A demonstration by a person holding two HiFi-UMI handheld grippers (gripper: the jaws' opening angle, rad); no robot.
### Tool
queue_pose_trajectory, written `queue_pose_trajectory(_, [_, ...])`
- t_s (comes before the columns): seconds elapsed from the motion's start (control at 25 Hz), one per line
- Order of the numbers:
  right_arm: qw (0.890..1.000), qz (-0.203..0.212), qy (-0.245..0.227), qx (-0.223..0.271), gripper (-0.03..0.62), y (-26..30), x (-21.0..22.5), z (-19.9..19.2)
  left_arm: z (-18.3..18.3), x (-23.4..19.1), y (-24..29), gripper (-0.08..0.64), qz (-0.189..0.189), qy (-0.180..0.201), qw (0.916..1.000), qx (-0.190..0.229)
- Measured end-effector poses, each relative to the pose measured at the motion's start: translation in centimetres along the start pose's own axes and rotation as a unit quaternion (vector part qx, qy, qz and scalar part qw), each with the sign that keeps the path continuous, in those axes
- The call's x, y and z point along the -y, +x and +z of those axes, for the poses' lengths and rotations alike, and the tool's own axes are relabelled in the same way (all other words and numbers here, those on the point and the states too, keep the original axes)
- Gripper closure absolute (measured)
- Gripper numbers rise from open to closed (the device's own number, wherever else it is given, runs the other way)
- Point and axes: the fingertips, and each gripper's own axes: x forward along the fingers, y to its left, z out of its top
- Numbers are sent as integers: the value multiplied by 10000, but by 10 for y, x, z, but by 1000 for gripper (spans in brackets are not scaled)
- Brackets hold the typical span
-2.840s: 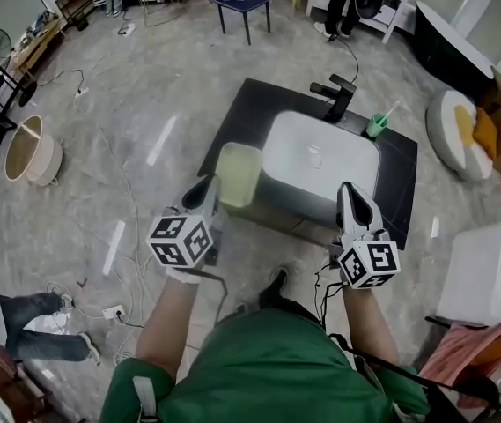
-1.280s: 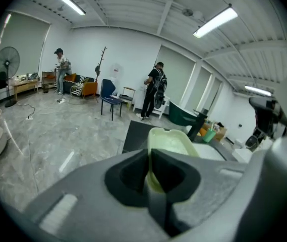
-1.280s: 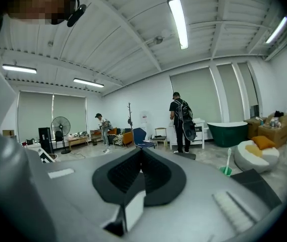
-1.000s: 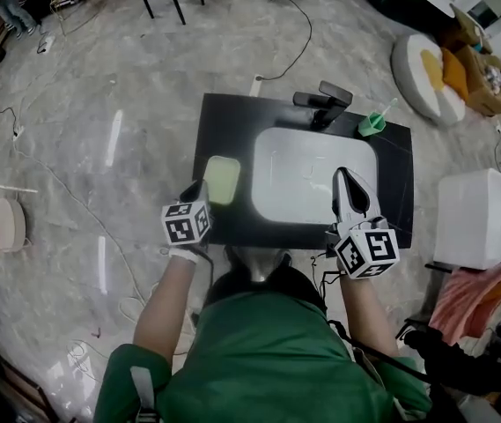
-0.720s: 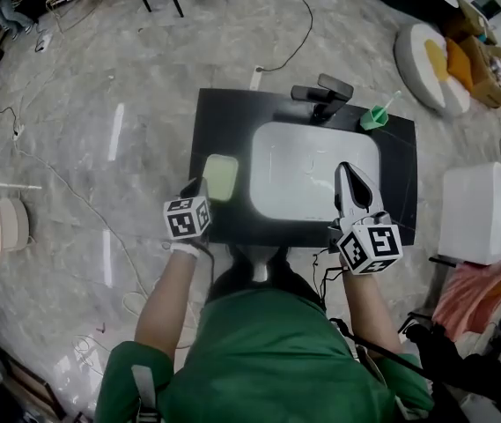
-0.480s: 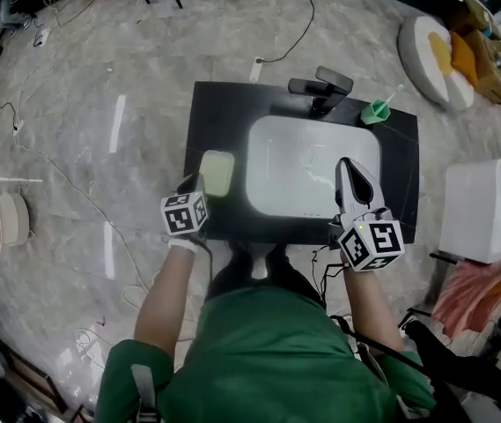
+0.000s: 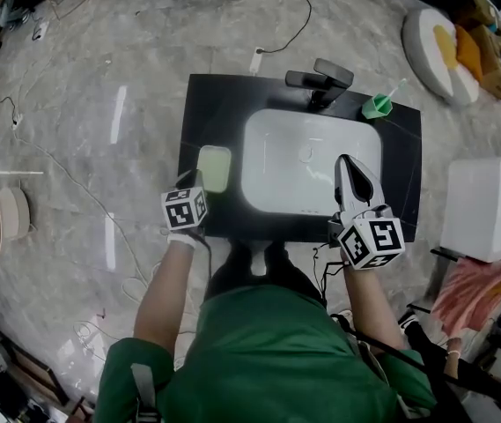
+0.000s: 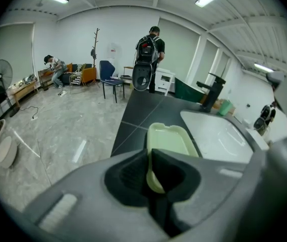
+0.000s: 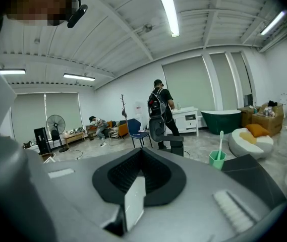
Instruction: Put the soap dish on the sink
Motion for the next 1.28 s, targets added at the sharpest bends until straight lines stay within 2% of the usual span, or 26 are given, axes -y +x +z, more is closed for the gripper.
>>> queue_pose_trajectory(0.28, [10000,60,10,4,595,1,2,1,8,-1,-10,485,129,18,9997,187])
queue_pose_trajectory(0.44, [9999,127,-31,69,595,2,-1,7,33,-5,-27,485,219,-22,9982,557])
queue_pose_trajectory(0.6, [9995,212,-119,179,595,-1,-6,20,73,0,-57,486,224,-32,9935,1112])
queue_pose_trajectory(0.92, [9977,376,-340,458,594,-18,-21,56,155,36,-136,492,18,200,9753,2199])
queue_pose_trajectory(1.28, [9918,562,-565,1000,594,-41,-36,105,226,96,-224,494,-225,755,9450,3174])
